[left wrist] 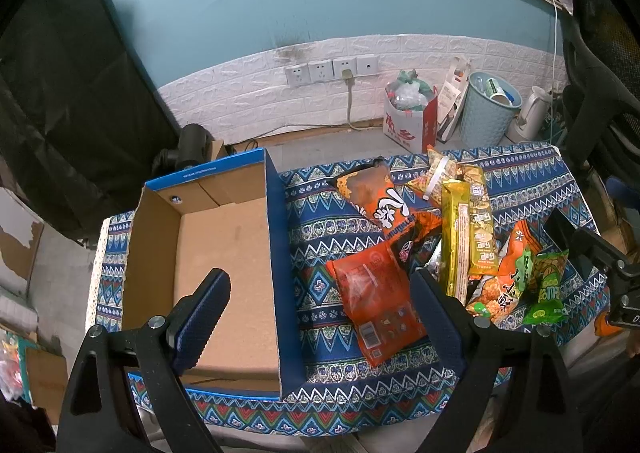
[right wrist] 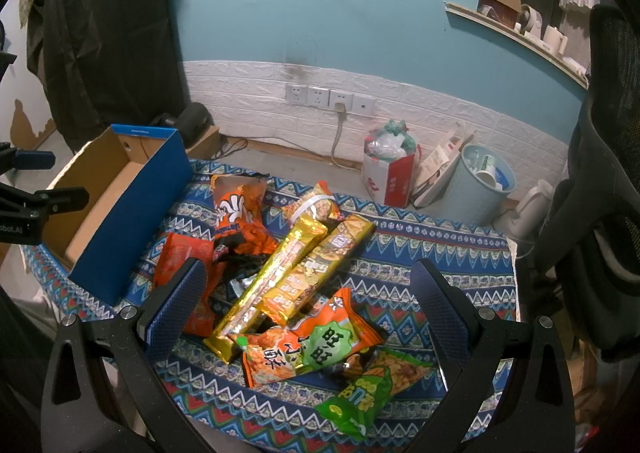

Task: Organize snacks

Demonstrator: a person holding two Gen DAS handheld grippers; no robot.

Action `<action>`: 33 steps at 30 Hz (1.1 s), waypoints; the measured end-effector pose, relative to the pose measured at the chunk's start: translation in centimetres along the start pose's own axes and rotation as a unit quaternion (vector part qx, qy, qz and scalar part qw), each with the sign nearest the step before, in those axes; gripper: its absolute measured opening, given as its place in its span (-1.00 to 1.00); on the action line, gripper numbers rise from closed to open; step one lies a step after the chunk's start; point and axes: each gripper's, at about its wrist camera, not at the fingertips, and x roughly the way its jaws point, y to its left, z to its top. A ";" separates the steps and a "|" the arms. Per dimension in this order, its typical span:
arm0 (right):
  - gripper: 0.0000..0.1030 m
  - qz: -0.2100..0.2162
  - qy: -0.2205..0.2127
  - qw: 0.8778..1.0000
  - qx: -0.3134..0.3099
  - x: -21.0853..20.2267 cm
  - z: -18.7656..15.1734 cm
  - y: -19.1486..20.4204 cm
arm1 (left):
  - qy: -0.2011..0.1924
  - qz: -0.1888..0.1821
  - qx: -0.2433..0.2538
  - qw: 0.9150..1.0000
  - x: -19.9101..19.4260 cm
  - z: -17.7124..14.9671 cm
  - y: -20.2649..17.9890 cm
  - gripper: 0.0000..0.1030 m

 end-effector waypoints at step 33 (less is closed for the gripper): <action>0.93 -0.043 0.043 0.998 0.014 1.7 -0.6 -1.1 | 0.059 -0.013 -0.005 0.998 3.2 0.0 0.2 0.80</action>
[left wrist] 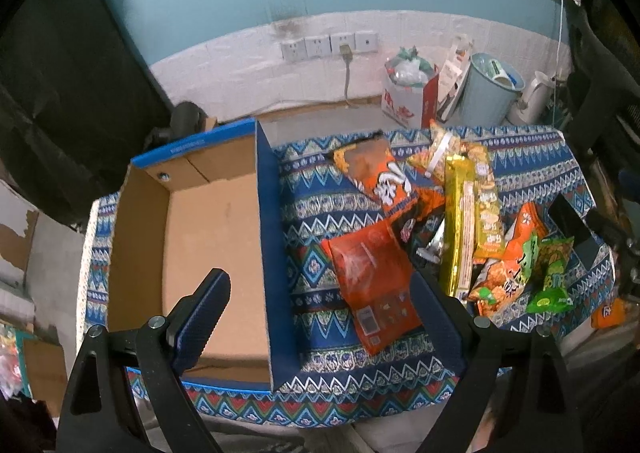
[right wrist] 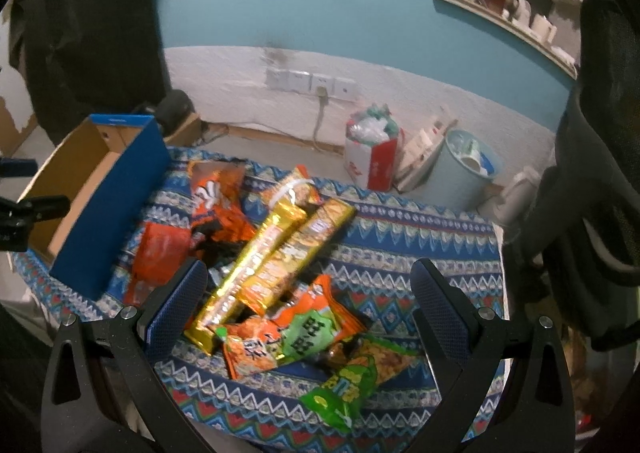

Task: Organize snacks
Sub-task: 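Grasp the orange bag with left tool while right tool grasps green peanut bag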

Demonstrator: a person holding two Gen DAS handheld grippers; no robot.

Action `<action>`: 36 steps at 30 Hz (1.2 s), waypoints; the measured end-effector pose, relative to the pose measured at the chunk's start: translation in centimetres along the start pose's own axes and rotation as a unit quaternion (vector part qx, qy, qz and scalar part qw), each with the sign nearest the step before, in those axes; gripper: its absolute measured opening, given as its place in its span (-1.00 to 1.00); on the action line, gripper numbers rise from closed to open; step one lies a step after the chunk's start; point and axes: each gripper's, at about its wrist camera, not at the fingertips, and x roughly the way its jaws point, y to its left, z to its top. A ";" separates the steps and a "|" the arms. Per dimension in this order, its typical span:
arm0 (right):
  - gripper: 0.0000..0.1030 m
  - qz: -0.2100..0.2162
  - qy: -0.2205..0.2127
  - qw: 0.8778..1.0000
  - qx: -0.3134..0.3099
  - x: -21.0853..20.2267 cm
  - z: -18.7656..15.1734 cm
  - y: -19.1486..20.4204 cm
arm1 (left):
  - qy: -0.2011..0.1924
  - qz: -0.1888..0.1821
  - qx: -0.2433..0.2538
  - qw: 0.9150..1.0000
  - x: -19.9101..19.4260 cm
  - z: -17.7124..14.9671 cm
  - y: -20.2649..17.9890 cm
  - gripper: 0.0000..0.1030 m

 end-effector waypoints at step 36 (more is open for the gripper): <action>0.93 -0.060 0.225 0.961 0.149 11.5 -9.5 -7.0 | 0.165 0.009 -0.050 0.985 14.8 -0.9 -5.4 0.80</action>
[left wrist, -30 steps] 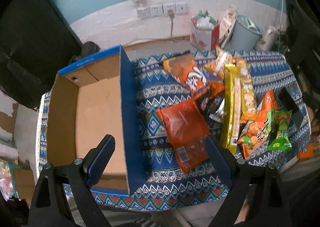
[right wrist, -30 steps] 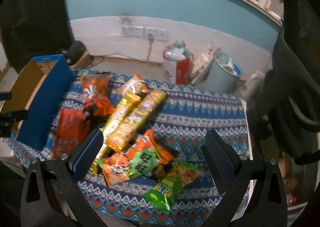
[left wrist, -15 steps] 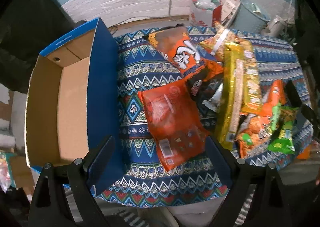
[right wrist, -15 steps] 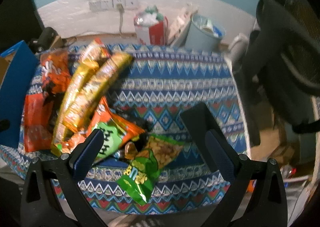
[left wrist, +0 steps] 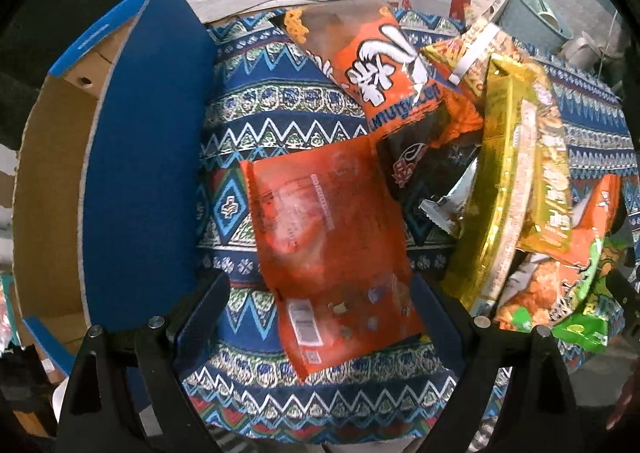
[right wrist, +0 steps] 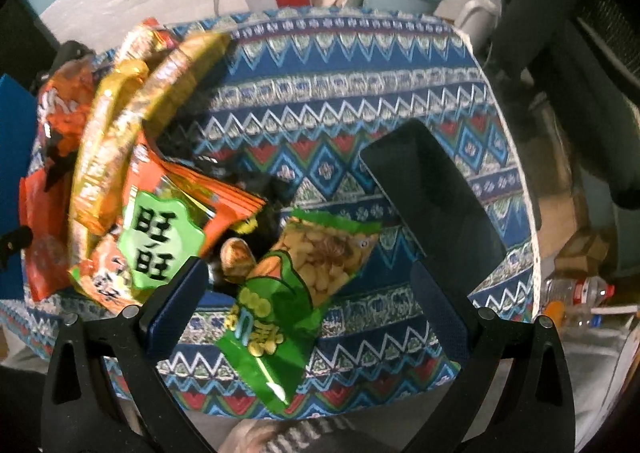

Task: Organize snacks
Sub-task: 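Grasp the orange bag with left tool while right tool grasps green peanut bag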

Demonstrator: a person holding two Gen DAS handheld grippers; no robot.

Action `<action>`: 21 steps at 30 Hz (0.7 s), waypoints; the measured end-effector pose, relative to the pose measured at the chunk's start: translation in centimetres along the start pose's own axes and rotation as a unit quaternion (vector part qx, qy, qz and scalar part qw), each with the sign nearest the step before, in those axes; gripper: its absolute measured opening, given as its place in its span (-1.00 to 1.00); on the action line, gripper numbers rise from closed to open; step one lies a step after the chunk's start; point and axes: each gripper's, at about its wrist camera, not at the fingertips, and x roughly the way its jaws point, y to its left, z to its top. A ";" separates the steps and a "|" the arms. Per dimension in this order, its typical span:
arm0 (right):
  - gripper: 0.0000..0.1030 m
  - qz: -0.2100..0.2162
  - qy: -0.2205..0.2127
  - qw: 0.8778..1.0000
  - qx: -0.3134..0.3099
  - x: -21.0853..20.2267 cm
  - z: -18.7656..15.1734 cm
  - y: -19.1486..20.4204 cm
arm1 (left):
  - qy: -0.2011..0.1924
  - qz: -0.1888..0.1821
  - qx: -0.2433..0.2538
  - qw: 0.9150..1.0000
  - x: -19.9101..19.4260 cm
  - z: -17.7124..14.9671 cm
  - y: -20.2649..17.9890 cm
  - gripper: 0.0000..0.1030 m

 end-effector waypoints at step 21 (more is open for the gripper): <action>-0.29 -0.017 0.017 0.997 -0.075 3.6 0.3 1.2 | 0.026 -0.036 -0.020 0.999 4.8 3.4 -0.7 0.80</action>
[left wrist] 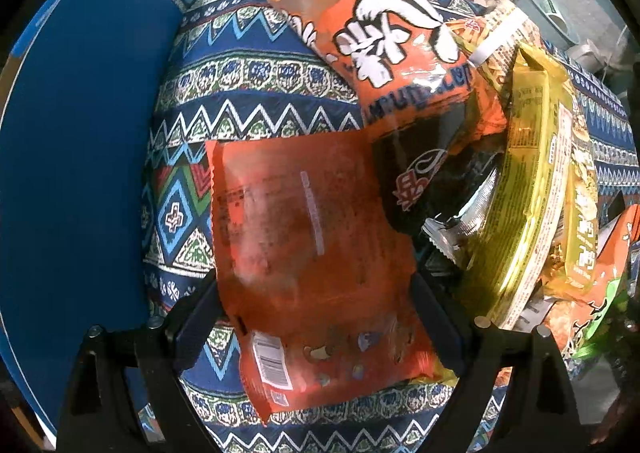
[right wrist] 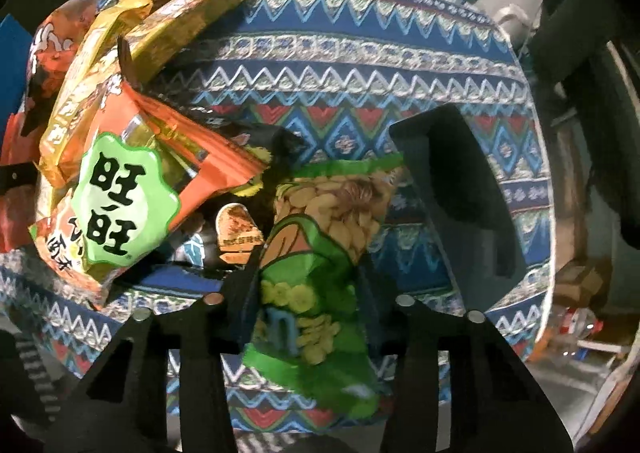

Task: Organize snacks
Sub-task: 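Grasp the orange bag with left tool while right tool grasps green peanut bag, then carry both bags into the cardboard box and open both tools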

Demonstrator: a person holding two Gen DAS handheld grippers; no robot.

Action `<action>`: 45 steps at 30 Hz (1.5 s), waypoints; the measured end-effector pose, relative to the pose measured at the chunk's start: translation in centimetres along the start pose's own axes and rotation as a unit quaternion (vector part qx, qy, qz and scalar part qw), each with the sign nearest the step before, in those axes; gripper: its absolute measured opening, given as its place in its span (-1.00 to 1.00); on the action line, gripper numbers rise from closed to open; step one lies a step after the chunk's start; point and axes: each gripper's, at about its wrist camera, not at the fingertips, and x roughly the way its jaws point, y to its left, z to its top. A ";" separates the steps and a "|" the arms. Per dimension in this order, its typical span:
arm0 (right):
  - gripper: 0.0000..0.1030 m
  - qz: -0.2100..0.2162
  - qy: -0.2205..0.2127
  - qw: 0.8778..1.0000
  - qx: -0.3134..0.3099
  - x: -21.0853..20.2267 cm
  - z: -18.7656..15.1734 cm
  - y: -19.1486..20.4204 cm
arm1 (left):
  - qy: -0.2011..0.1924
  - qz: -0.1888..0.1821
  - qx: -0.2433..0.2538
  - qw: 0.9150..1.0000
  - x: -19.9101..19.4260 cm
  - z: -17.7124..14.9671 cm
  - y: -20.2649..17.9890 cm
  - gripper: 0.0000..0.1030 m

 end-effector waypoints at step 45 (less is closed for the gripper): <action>-0.33 0.061 -0.184 0.980 -0.040 -14.8 5.4 6.5 | -0.211 0.005 0.082 0.974 -14.6 -8.3 3.1 -0.40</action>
